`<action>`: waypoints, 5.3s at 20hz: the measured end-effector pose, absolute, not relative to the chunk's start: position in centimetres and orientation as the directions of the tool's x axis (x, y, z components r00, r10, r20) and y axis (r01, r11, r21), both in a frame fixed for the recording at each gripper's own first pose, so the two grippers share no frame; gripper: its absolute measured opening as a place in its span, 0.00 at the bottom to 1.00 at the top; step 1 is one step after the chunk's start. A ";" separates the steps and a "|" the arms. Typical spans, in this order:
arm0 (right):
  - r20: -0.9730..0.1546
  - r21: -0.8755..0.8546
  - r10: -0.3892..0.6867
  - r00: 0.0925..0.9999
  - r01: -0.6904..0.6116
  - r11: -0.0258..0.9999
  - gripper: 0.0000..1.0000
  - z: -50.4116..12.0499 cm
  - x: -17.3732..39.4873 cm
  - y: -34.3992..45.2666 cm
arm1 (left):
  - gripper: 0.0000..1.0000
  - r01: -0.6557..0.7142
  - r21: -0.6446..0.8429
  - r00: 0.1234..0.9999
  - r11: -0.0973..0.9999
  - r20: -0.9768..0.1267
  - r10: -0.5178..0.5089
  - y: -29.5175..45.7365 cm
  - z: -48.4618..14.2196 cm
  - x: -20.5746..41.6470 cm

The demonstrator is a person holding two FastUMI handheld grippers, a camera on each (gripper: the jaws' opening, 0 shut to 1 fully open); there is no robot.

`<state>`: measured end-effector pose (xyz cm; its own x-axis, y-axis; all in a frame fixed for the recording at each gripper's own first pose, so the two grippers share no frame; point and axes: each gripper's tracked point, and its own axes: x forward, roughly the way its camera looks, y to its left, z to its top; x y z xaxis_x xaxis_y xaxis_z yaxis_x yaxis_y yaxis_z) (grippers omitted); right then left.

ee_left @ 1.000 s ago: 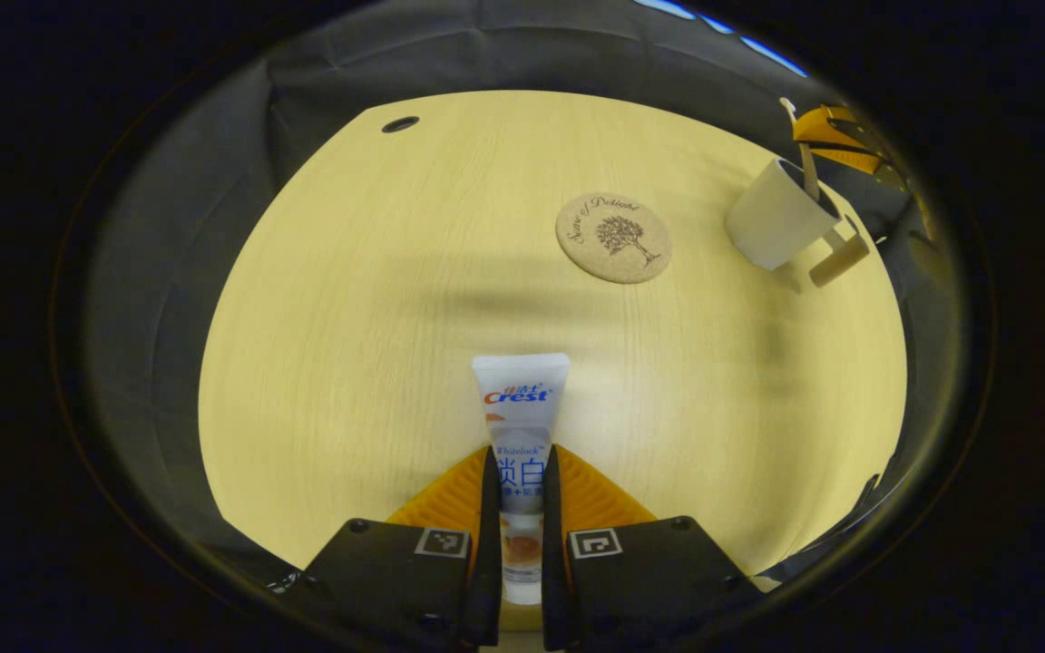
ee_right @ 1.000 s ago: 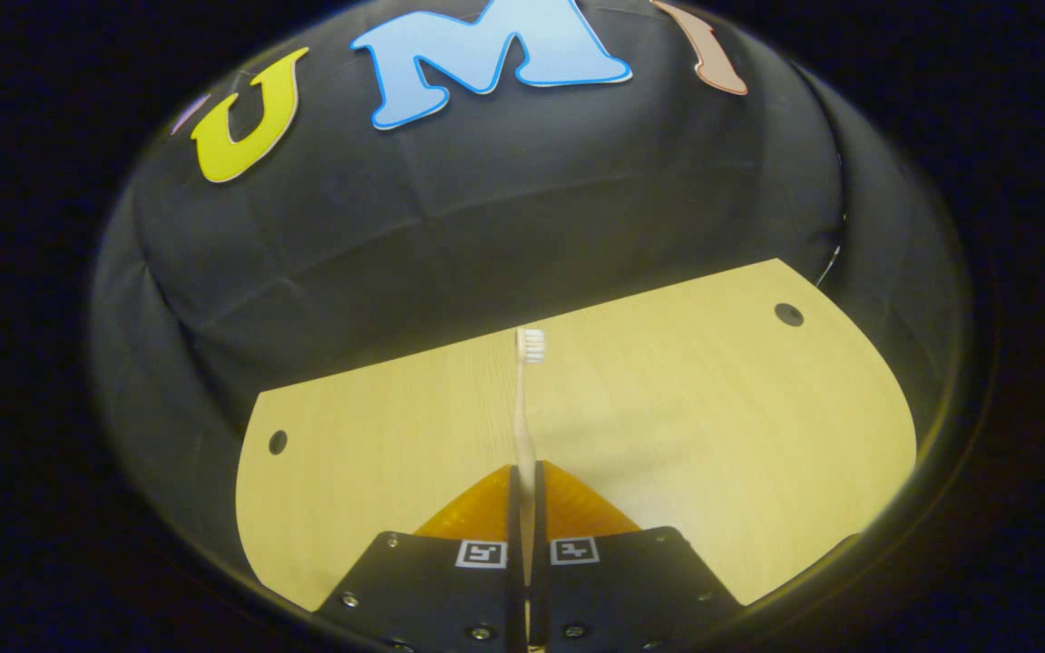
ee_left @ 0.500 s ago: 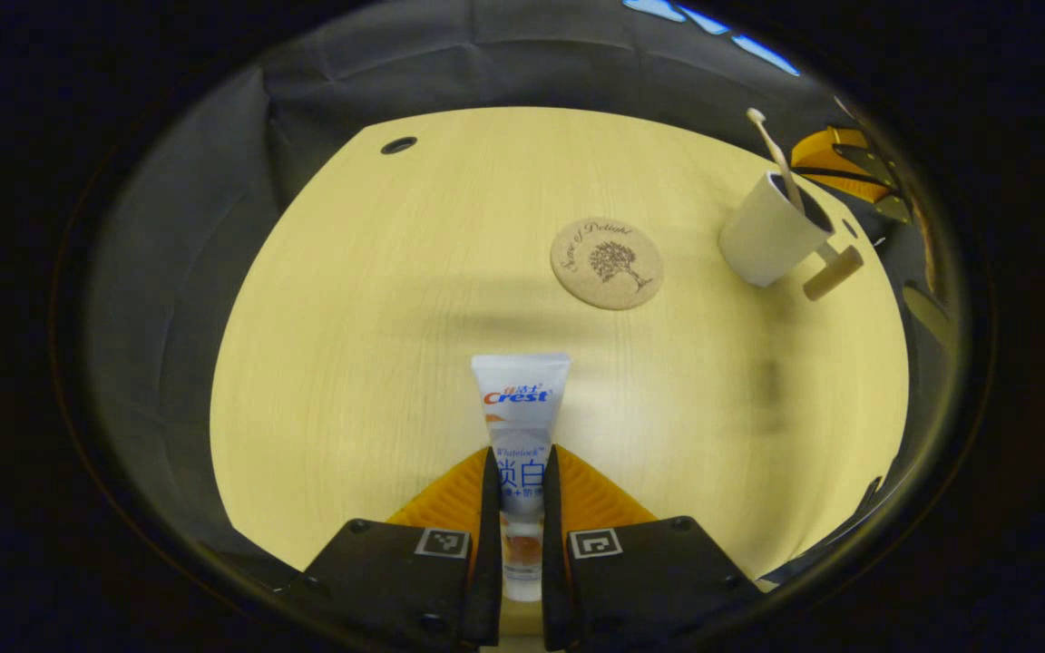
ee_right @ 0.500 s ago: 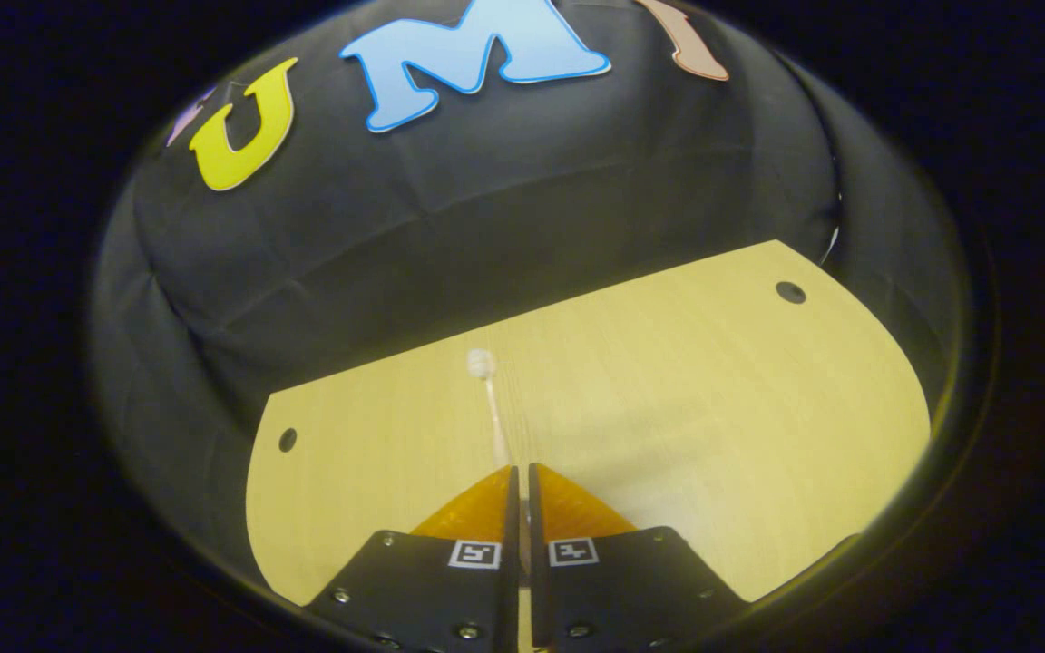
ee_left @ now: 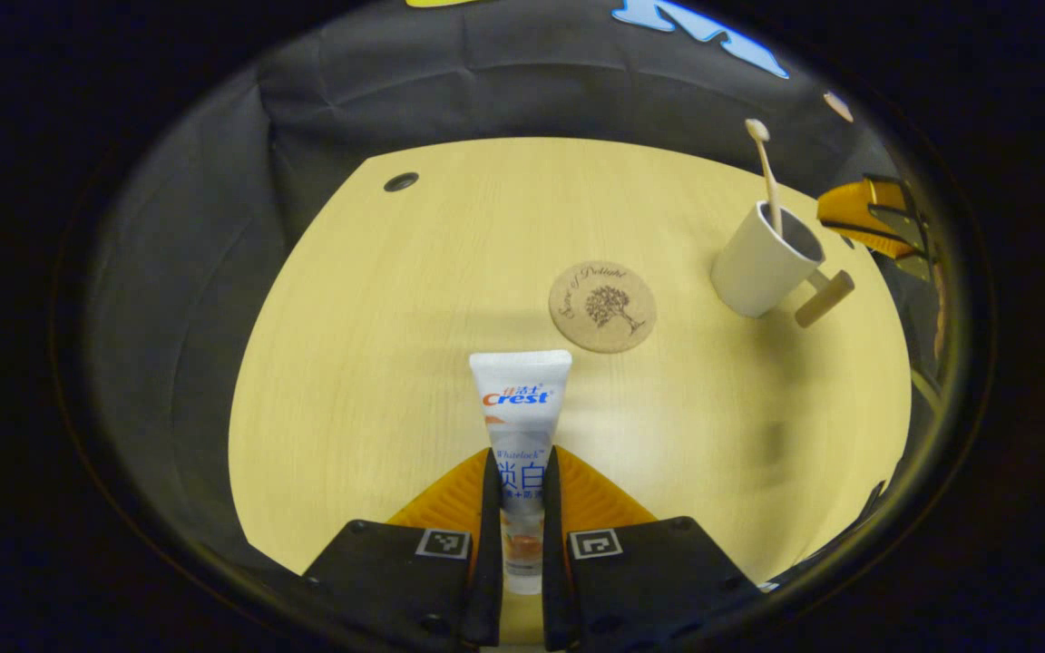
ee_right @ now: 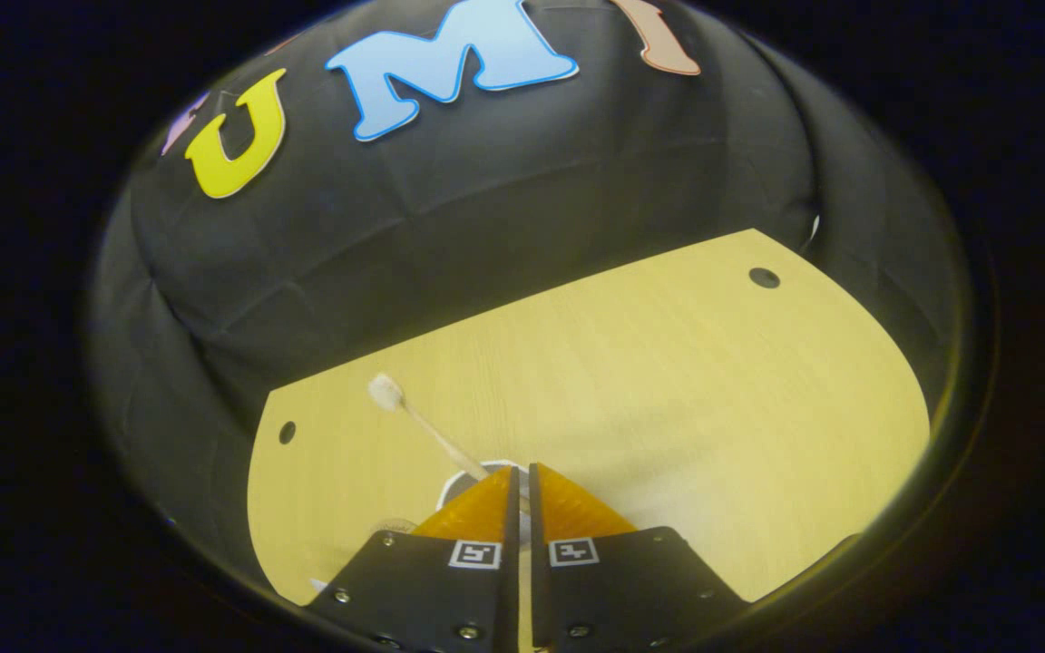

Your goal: Put the toothbrush and toothpaste on the desktop into the cup, then pick up the cup and place it on the coaster on the desktop.

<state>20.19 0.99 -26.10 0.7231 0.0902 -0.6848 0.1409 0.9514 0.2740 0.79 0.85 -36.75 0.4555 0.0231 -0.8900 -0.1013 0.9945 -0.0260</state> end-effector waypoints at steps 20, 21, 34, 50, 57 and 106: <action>-0.740 0.273 -0.076 0.669 0.401 0.875 0.05 -28.3 9.5 -11.4 | 0.25 0.286 0.025 0.679 0.958 -0.711 -0.184 -14.5 -24.7 12.1; -0.740 0.271 -0.084 0.667 0.410 0.871 0.05 -28.3 9.1 -11.8 | 0.25 0.304 0.023 0.681 0.952 -0.705 -0.200 -15.7 -24.3 12.6; -0.787 0.192 -0.173 0.592 0.501 0.844 0.05 -29.5 6.2 -16.4 | 0.25 0.441 0.118 0.743 0.889 -0.605 -0.288 -23.0 -24.1 21.0; -0.845 0.153 -0.107 0.524 0.429 0.890 0.05 -32.6 7.0 -14.3 | 0.25 0.471 0.110 0.805 0.875 -0.459 -0.375 -27.1 -21.3 23.2; -0.852 0.151 -0.112 0.511 0.446 0.882 0.05 -32.1 6.3 -15.0 | 0.25 0.471 0.103 0.804 0.876 -0.460 -0.377 -28.0 -23.3 24.5; -0.882 0.102 0.281 0.379 -0.428 0.898 0.33 -29.2 16.8 -2.6 | 0.54 -0.110 0.095 0.767 0.989 -0.625 0.145 -3.8 -27.0 1.7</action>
